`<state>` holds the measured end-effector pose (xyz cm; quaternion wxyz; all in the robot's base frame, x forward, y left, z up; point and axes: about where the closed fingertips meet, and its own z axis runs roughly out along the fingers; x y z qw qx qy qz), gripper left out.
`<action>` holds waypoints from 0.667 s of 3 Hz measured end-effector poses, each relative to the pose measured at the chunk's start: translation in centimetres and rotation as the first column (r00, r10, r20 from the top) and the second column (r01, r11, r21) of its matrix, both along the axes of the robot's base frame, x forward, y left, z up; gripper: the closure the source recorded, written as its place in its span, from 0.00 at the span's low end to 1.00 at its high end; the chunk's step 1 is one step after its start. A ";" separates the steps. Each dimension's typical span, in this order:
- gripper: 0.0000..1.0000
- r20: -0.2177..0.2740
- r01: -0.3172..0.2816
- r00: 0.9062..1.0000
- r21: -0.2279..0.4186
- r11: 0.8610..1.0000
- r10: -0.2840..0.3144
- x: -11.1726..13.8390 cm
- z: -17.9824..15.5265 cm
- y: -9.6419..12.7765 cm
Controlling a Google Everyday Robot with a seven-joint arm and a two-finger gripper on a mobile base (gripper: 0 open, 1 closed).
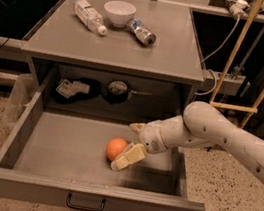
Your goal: Pick orange from top drawer and place on counter
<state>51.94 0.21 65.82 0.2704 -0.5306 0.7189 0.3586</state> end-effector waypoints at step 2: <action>0.00 0.133 0.167 0.980 -0.142 0.976 -0.148 0.5 -1.0 -0.8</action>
Offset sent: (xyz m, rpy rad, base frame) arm 0.0448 -0.0281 -0.0057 -0.2635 -0.2981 -0.4289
